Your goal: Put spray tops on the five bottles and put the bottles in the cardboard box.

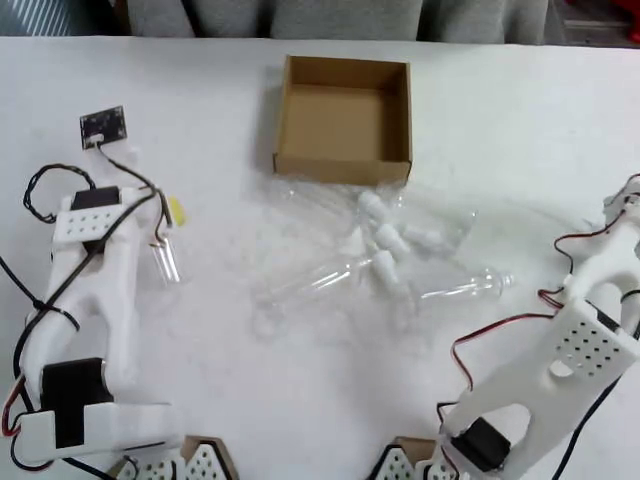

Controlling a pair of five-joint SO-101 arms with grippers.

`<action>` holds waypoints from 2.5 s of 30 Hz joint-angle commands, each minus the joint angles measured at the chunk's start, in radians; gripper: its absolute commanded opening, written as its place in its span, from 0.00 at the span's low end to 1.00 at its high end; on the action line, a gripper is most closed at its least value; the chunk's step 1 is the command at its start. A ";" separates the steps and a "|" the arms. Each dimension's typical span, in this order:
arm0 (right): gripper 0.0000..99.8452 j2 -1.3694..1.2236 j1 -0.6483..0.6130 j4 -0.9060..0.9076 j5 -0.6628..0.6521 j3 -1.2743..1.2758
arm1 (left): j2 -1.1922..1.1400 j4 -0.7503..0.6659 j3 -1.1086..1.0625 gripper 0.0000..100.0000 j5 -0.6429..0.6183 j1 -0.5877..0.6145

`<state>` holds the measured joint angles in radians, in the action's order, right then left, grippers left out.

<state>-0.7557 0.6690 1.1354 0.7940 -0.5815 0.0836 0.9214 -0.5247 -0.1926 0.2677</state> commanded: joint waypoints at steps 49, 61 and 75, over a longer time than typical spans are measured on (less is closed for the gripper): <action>0.02 -0.110 -0.165 0.598 -0.922 -0.710 | 0.007 -0.029 0.008 0.02 0.044 -0.021; 0.02 0.194 -0.163 0.596 -1.183 -0.180 | 0.007 -0.029 0.008 0.02 0.044 -0.021; 0.02 0.344 0.015 0.469 -1.367 0.006 | 0.007 -0.029 0.005 0.02 0.044 -0.021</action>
<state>-0.4795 0.6153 1.6233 -0.5608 -0.4910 0.0836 0.9214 -0.5247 -0.1588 0.2662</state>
